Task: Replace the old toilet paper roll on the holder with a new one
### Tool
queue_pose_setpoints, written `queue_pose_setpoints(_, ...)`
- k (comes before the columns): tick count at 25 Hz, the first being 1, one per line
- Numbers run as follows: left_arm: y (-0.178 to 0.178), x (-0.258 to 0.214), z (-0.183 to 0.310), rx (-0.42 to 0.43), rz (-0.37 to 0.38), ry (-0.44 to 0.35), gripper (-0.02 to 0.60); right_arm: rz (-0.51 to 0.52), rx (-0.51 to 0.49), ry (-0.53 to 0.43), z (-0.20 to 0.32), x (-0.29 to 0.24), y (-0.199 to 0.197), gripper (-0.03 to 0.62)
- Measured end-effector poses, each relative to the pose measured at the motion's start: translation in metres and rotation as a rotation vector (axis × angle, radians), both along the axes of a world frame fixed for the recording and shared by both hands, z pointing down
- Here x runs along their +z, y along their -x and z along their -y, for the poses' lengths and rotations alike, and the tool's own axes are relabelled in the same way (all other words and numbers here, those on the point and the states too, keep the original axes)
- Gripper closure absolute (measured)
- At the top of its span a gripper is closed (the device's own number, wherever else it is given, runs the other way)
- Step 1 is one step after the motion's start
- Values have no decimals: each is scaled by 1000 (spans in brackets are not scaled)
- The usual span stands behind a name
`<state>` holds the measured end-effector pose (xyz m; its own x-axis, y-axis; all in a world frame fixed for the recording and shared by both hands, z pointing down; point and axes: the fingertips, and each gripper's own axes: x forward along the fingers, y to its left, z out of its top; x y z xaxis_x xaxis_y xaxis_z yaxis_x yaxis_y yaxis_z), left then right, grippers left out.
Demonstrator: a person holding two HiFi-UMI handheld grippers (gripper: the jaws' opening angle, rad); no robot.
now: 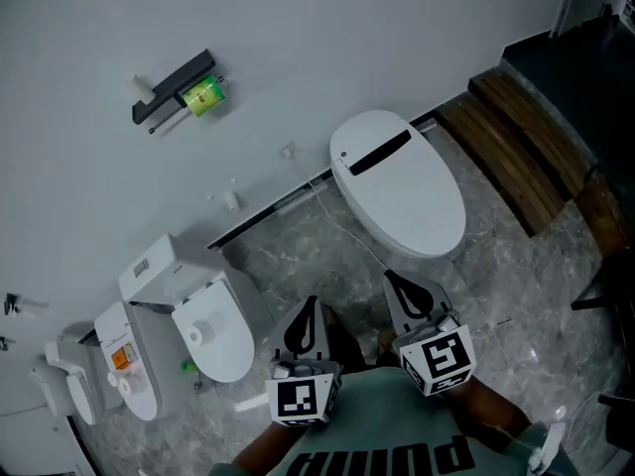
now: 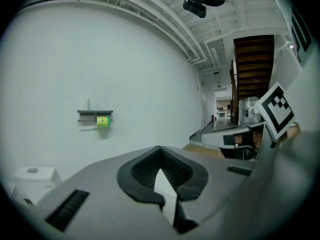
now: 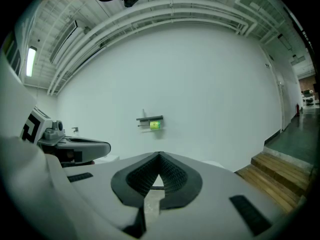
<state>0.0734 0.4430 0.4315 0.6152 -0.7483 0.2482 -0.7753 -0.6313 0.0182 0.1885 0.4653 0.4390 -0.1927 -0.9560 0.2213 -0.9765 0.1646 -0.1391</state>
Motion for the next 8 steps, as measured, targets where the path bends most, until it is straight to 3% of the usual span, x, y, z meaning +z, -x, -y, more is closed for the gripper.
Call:
queue_pose_setpoints(3, -3, -1, -3, 22, 27, -1, 577, 3, 5, -7, -2, -2, -2, 586)
queue_pose_setpoints(8, -3, -1, -3, -1, 7, -2, 577, 4, 3, -16, -1, -2, -3, 586)
